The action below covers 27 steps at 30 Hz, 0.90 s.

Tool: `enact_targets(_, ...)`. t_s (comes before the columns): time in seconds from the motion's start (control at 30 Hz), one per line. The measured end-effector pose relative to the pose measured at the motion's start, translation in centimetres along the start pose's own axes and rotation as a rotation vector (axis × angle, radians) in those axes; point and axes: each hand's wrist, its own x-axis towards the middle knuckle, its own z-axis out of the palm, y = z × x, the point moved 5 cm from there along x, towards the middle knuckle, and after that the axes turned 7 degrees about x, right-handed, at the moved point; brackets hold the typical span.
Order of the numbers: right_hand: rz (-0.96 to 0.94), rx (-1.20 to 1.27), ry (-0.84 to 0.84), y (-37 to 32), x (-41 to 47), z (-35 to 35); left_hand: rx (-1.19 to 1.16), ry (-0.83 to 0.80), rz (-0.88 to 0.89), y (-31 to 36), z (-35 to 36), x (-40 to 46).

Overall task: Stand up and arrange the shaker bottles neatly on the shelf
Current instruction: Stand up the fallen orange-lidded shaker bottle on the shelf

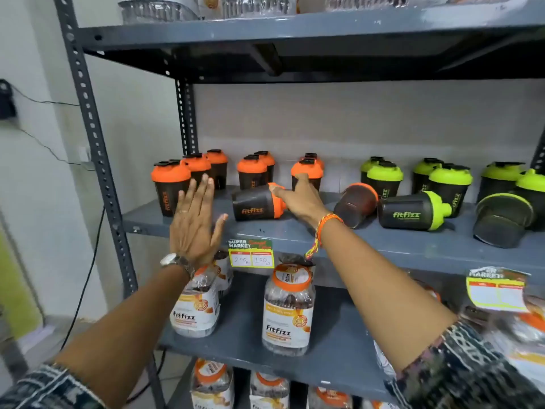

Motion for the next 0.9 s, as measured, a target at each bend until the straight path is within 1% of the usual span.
enact_targets(0.07, 0.105, 0.099, -0.024, 0.7, 0.7, 0.8, -0.041, -0.038, -0.004, -1.0, 0.8, -0.9)
enact_targets(0.13, 0.163, 0.193, -0.089, 1.3, 1.1, 1.8, -0.027, -0.1, -0.004, -1.9, 2.3, -2.6)
enact_targets(0.2, 0.199, 0.313, -0.111, 1.7, 1.5, 2.7, -0.017, -0.139, 0.001, -3.0, 3.5, -3.9)
enact_targets(0.27, 0.234, 0.398, -0.105, 2.1, 2.0, 3.2, 0.001, -0.137, 0.009, -3.9, 3.9, -4.8)
enact_targets(0.37, 0.262, 0.432, -0.116, 3.1, 3.1, 4.2, 0.02, -0.122, 0.042, -4.6, 4.4, -5.3)
enact_targets(0.5, 0.238, 0.477, -0.113, 3.3, 3.5, 4.7, 0.019, -0.115, 0.04, -4.4, 4.5, -5.2)
enact_targets(0.7, 0.171, 0.573, 0.014, 2.2, 2.8, 4.4, -0.003, -0.077, 0.024, -4.3, 4.7, -5.4)
enact_targets(0.77, 0.123, 0.584, 0.039, 1.0, 2.7, 4.5, -0.01, -0.059, 0.014, -4.3, 4.9, -5.5)
enact_targets(0.83, 0.05, 0.525, 0.08, -0.3, 2.9, 4.6, -0.017, -0.044, 0.007, -4.3, 5.1, -5.6)
enact_targets(0.9, -0.033, 0.411, 0.119, -1.8, 3.0, 4.7, -0.026, -0.042, 0.009, -4.3, 5.2, -5.6)
